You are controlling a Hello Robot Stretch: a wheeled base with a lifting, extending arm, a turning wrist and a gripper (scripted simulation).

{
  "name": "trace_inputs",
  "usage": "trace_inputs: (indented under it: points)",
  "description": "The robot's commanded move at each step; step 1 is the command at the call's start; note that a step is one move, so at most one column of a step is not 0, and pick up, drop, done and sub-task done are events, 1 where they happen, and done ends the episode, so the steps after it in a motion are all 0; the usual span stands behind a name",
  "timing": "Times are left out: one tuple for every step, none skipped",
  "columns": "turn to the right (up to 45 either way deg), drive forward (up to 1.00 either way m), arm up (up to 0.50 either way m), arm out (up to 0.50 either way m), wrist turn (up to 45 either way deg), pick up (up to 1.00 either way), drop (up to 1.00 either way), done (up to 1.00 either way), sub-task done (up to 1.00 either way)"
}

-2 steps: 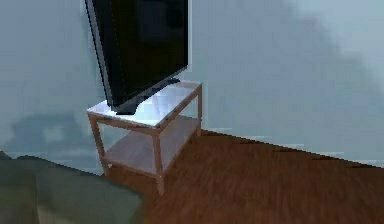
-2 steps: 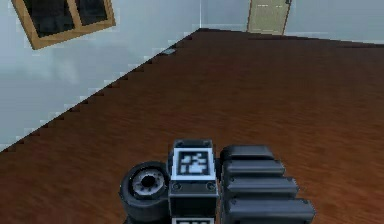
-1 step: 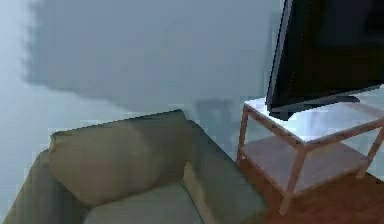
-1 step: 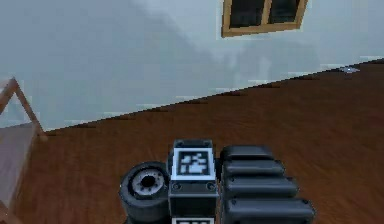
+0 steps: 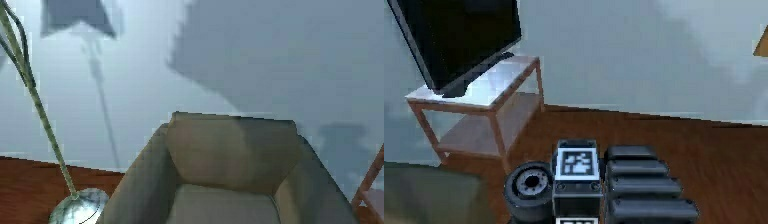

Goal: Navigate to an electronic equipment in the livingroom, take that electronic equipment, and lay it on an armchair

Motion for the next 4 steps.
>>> trace_inputs:
  points:
    - [0.0,0.2,0.0,0.0,0.0,0.0,0.0,0.0,0.0]
    - [-45.0,0.0,0.0,0.0,0.0,0.0,0.0,0.0,0.0]
    - [-6.0,0.0,0.0,0.0,0.0,0.0,0.0,0.0,0.0]
    - [0.0,0.0,0.0,0.32,0.0,0.0,0.0,0.0,0.0]
